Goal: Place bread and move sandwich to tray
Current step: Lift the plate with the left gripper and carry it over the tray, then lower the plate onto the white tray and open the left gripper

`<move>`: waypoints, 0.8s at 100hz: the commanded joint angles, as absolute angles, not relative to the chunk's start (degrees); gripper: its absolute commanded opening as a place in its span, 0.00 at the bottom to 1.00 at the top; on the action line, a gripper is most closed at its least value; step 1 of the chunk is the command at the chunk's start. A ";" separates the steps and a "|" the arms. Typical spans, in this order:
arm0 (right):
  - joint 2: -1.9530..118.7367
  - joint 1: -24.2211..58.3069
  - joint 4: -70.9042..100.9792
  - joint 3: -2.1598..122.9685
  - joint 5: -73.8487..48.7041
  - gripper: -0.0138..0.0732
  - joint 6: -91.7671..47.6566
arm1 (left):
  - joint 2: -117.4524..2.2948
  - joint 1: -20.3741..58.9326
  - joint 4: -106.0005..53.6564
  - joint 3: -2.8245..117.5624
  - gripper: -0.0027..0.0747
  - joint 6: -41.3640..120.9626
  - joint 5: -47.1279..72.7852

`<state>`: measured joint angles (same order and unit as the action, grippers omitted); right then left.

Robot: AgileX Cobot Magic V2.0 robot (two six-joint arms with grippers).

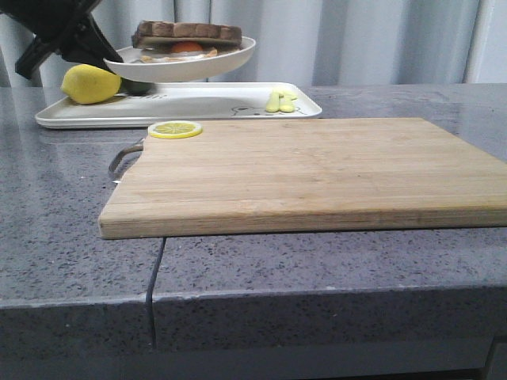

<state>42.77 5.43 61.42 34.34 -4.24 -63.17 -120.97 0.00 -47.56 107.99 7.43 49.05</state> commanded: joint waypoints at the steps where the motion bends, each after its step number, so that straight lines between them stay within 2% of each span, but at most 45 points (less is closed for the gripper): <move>1: 43.31 5.02 61.95 35.89 -1.44 0.65 -63.41 | -118.87 0.52 -50.83 112.46 0.01 5.21 47.91; 26: 43.32 5.02 61.95 35.89 -1.02 0.65 -63.41 | -122.35 0.52 -50.42 116.36 0.01 3.81 48.21; 80: 43.32 5.02 61.95 35.89 -0.38 0.65 -63.41 | -124.53 1.87 -45.45 117.00 0.01 1.99 45.43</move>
